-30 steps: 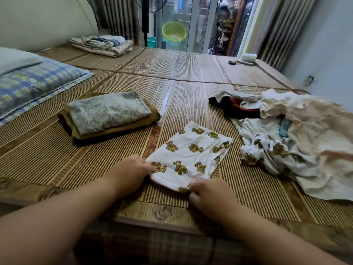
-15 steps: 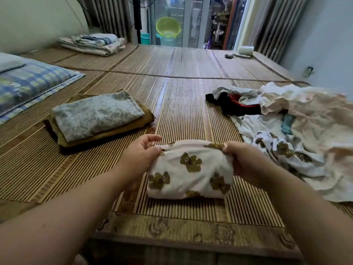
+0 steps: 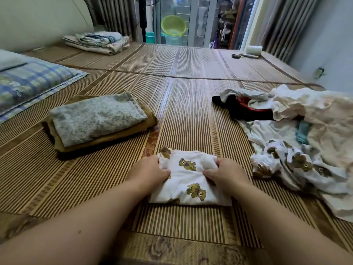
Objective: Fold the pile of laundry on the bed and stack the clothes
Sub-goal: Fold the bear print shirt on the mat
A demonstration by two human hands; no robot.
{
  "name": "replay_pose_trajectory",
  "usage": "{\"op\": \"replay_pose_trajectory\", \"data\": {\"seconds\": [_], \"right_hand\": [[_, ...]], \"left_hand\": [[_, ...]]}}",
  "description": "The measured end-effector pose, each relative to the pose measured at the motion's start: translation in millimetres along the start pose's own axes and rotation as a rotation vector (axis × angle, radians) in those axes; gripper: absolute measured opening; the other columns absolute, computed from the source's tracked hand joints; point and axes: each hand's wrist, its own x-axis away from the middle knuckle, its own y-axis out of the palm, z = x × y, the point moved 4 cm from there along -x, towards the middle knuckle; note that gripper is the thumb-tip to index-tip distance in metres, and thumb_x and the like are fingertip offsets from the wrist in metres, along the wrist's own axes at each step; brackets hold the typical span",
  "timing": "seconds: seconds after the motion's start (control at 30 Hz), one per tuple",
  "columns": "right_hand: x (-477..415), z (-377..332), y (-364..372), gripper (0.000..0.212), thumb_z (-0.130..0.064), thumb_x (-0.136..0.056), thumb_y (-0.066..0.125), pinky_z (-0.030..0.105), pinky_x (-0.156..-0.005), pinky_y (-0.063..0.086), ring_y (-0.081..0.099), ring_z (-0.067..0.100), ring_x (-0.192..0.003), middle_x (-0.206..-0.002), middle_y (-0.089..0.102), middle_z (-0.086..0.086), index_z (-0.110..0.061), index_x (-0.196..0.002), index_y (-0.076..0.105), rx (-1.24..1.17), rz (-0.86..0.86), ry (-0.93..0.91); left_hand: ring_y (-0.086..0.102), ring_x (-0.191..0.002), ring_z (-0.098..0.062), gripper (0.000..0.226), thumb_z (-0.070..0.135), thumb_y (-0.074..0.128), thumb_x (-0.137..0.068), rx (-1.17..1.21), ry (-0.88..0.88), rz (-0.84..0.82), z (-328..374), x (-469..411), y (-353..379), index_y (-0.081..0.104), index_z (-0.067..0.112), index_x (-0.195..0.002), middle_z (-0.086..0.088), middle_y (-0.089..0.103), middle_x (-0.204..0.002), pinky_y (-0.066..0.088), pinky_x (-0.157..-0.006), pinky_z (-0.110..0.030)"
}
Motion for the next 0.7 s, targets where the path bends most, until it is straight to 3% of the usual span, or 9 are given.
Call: {"op": "replay_pose_trajectory", "data": {"seconds": [0.1, 0.2, 0.27, 0.33, 0.4, 0.47, 0.5, 0.6, 0.7], "right_hand": [[5.0, 1.7, -6.7, 0.043, -0.028, -0.090, 0.063, 0.032, -0.069, 0.048, 0.056, 0.013, -0.080, -0.110, 0.059, 0.002, -0.018, -0.127, 0.045, -0.346, 0.040, -0.014], [9.1, 2.1, -6.7, 0.076, -0.017, -0.091, 0.063, 0.037, -0.077, 0.054, 0.060, 0.017, -0.086, -0.123, 0.046, -0.003, -0.038, -0.148, 0.019, -0.470, -0.093, -0.086], [13.2, 0.8, -3.4, 0.073, -0.010, -0.092, 0.059, 0.041, -0.081, 0.057, 0.063, 0.022, -0.093, -0.137, 0.040, -0.003, -0.046, -0.146, 0.026, -0.479, -0.197, -0.094], [15.8, 2.5, -1.8, 0.062, -0.006, -0.093, 0.056, 0.038, -0.076, 0.059, 0.065, 0.024, -0.091, -0.146, 0.037, 0.003, -0.042, -0.141, 0.039, -0.528, -0.208, -0.051], [18.5, 3.3, -0.8, 0.059, -0.003, -0.093, 0.053, 0.032, -0.066, 0.059, 0.066, 0.024, -0.083, -0.145, 0.040, 0.007, -0.040, -0.139, 0.045, -0.575, -0.181, 0.000], [18.8, 3.7, 1.9, 0.058, -0.002, -0.094, 0.050, 0.033, -0.062, 0.058, 0.066, 0.025, -0.079, -0.140, 0.044, 0.007, -0.038, -0.139, 0.045, -0.673, -0.188, 0.041], [19.8, 4.1, 2.9, 0.056, -0.006, -0.095, 0.050, 0.034, -0.060, 0.058, 0.066, 0.026, -0.078, -0.136, 0.048, 0.008, -0.037, -0.141, 0.042, -0.731, -0.185, 0.079], [17.6, 8.6, 4.6, 0.041, -0.025, -0.098, 0.050, 0.040, -0.067, 0.059, 0.066, 0.025, -0.083, -0.113, 0.058, 0.008, -0.029, -0.139, 0.040, -0.675, -0.054, 0.146], [21.0, 0.7, 6.7, 0.019, -0.018, -0.099, 0.048, 0.033, -0.064, 0.052, 0.063, 0.021, -0.081, -0.101, 0.061, 0.004, -0.022, -0.115, 0.056, -0.509, -0.025, 0.058]], "left_hand": [[0.061, -0.092, -0.019, 0.055, 0.033, 0.068, -0.085, 0.347, -0.013, 0.024, -0.3, 1.1, -3.9, 0.041, 0.021, -0.131, -0.001, 0.063, -0.107, 0.050, -0.079, -0.033], [0.061, -0.096, -0.015, 0.090, 0.020, 0.072, -0.082, 0.461, 0.092, -0.025, 0.8, 8.1, -8.3, 0.016, 0.040, -0.150, -0.003, 0.060, -0.125, 0.047, -0.076, -0.025], [0.059, -0.089, -0.012, 0.085, 0.013, 0.066, -0.086, 0.468, 0.151, -0.072, 2.1, 11.7, -9.3, 0.020, 0.049, -0.148, -0.002, 0.055, -0.136, 0.051, -0.073, -0.024], [0.057, -0.087, -0.008, 0.070, 0.008, 0.059, -0.091, 0.537, 0.170, -0.146, 3.6, 14.9, -10.3, 0.035, 0.046, -0.143, -0.003, 0.048, -0.145, 0.052, -0.069, -0.015], [0.054, -0.108, -0.007, 0.050, 0.005, 0.053, -0.095, 0.571, 0.166, -0.225, 2.9, 20.6, -13.4, 0.052, 0.035, -0.136, -0.002, 0.040, -0.151, 0.046, -0.076, -0.003], [0.046, -0.129, -0.016, 0.042, 0.002, 0.050, -0.096, 0.570, 0.145, -0.274, -1.9, 24.0, -13.2, 0.061, 0.026, -0.129, -0.004, 0.042, -0.150, 0.040, -0.100, -0.015], [0.045, -0.131, -0.018, 0.042, 0.001, 0.049, -0.096, 0.560, 0.135, -0.290, -4.3, 25.6, -12.8, 0.062, 0.025, -0.128, -0.004, 0.043, -0.150, 0.038, -0.103, -0.020], [0.047, -0.128, -0.018, 0.048, 0.003, 0.049, -0.094, 0.523, 0.125, -0.278, -12.0, 30.2, -14.1, 0.054, 0.025, -0.137, -0.002, 0.041, -0.150, 0.038, -0.103, -0.022], [0.049, -0.126, -0.016, 0.053, 0.003, 0.050, -0.093, 0.542, 0.113, -0.257, -18.7, 31.3, -14.9, 0.048, 0.025, -0.141, 0.000, 0.042, -0.150, 0.039, -0.105, -0.024]]}}
